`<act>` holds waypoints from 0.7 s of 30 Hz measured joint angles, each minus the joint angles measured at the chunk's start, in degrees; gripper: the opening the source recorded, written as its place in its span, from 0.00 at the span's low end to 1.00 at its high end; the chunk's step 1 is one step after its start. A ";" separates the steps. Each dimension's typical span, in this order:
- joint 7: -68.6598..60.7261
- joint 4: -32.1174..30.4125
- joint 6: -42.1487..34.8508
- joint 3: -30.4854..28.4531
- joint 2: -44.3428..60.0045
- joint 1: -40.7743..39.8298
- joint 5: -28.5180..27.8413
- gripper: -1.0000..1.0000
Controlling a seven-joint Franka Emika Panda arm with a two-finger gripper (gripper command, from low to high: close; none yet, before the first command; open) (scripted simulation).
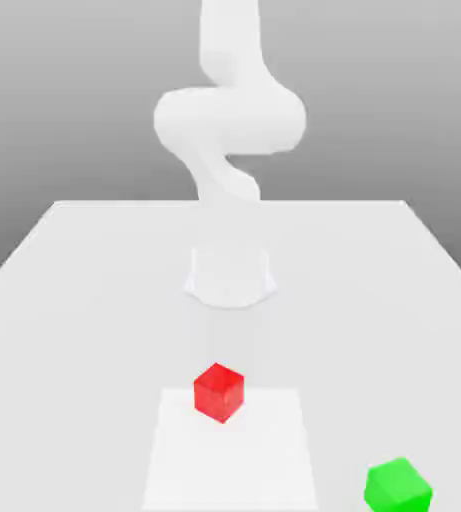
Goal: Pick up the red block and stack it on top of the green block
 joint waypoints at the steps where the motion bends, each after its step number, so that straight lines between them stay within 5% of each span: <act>1: 1.38 -1.75 1.39 0.47 1.80 -0.57 0.21 0.50; 16: 24.46 -28.45 23.14 5.98 30.61 -7.30 1.83 0.50; 21: 30.97 -30.53 34.73 4.82 45.38 -7.79 -2.21 0.50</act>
